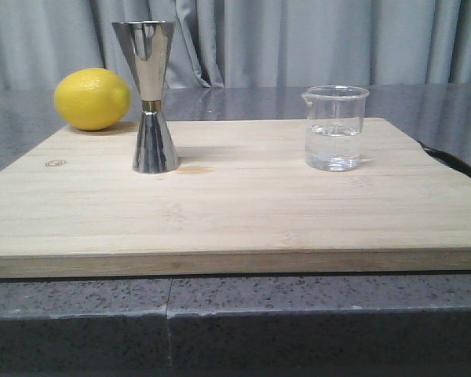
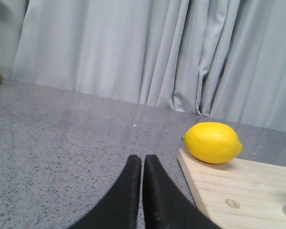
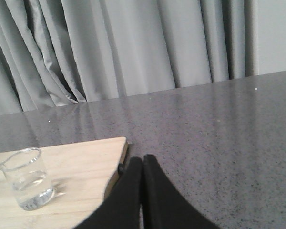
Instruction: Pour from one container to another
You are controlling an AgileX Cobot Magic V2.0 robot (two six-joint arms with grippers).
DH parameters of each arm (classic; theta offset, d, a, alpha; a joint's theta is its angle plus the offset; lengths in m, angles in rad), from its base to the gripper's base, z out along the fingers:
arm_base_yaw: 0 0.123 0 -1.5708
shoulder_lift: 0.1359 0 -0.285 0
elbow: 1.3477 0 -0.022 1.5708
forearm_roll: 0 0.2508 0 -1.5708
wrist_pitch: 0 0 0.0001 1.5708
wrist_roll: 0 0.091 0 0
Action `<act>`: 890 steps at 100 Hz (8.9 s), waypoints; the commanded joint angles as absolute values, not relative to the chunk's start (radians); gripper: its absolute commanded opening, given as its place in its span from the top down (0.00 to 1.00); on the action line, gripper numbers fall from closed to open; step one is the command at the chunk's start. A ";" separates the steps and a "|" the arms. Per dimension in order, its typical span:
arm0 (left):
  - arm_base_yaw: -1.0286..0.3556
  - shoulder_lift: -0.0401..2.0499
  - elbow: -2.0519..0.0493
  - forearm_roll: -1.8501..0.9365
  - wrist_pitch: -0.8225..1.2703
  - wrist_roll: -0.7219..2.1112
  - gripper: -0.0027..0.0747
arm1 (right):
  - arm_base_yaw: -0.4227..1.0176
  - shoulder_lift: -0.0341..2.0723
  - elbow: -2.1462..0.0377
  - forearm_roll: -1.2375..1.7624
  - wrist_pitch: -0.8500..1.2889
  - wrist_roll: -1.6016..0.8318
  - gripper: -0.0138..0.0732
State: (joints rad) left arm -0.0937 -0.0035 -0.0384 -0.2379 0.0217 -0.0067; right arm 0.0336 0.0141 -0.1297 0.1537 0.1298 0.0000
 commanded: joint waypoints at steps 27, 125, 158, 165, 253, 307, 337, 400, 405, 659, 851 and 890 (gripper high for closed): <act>-0.102 0.273 -0.413 -0.345 0.330 0.000 0.99 | 0.032 0.409 -0.467 0.144 0.287 -0.027 0.93; -0.102 0.959 -0.508 -1.455 0.545 1.471 0.99 | 0.151 0.665 -0.558 0.086 0.270 -0.076 0.93; -0.102 1.052 -0.508 -1.617 0.739 1.846 0.99 | 0.151 0.665 -0.558 0.074 0.268 -0.076 0.88; -0.102 1.079 -0.508 -1.660 0.797 1.931 0.99 | 0.151 0.665 -0.558 0.074 0.266 -0.076 0.83; -0.102 1.208 -0.508 -1.836 0.887 1.935 0.37 | 0.151 0.665 -0.558 0.074 0.252 -0.076 0.53; -0.102 1.301 -0.517 -1.848 0.932 2.224 0.34 | 0.151 0.773 -0.558 0.074 0.192 -0.076 0.45; -0.102 1.468 -0.655 -1.848 1.035 2.224 0.34 | 0.151 0.831 -0.558 0.074 0.171 -0.076 0.41; -0.211 1.668 -0.825 -1.848 1.142 2.275 0.34 | 0.151 0.833 -0.558 0.074 0.137 -0.076 0.41; -0.215 1.679 -0.839 -1.848 1.155 2.275 0.34 | 0.151 0.833 -0.558 0.074 0.137 -0.076 0.41; -0.219 1.601 -0.896 -1.848 1.283 2.266 0.99 | 0.507 1.308 -0.306 0.008 -0.869 -0.076 0.26; -0.219 1.601 -0.896 -1.848 1.277 2.266 0.99 | 0.510 1.484 -0.456 -0.005 -0.938 -0.076 0.63; -0.219 1.601 -0.896 -1.848 1.277 2.266 0.99 | 0.512 1.476 -0.458 -0.007 -1.034 -0.076 0.63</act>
State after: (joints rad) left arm -0.2108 1.6463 -0.8684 -1.7678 1.1532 2.2735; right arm 0.5111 1.5069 -0.4319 0.0000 -0.9003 -0.0711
